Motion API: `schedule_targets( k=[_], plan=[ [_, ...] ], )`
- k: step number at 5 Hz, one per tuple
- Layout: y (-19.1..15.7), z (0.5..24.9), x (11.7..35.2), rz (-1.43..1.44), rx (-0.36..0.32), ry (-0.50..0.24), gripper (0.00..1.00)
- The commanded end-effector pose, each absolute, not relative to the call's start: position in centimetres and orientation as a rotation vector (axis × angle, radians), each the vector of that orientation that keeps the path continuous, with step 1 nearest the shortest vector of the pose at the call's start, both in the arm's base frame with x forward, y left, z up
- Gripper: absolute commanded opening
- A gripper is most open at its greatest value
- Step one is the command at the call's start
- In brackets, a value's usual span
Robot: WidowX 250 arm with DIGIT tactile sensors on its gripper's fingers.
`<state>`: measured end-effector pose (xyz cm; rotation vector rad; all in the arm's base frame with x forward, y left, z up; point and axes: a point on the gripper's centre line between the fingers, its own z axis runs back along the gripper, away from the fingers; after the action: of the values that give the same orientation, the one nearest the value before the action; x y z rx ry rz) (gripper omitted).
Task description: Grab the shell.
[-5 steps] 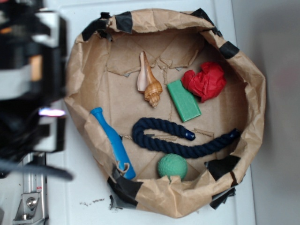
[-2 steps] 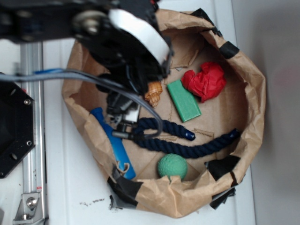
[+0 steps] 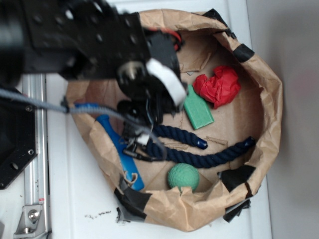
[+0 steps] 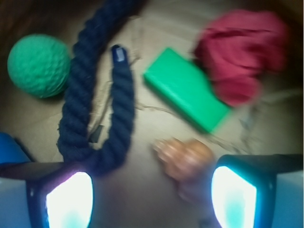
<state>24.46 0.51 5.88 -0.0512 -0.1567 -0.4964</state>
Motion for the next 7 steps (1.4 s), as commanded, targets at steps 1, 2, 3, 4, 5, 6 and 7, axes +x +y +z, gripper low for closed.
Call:
schedule_targets(
  k=[1,2,3,4,5,6,7],
  plan=[
    [-0.2,3.8,24.9,-0.71,0.074,-0.141,1.0],
    [1.1,5.4,24.2,-0.659,-0.005,-0.194,1.0],
    [2.0,7.9,24.2,-0.628,-0.015,-0.241,1.0],
    [2.7,9.8,24.7,-0.608,-0.002,-0.276,1.0],
    [2.9,8.1,24.9,-0.607,0.017,-0.229,1.0],
    [2.8,5.8,24.8,-0.618,0.013,-0.18,1.0],
    [3.7,3.4,24.5,-0.609,0.01,-0.138,1.0]
  ],
)
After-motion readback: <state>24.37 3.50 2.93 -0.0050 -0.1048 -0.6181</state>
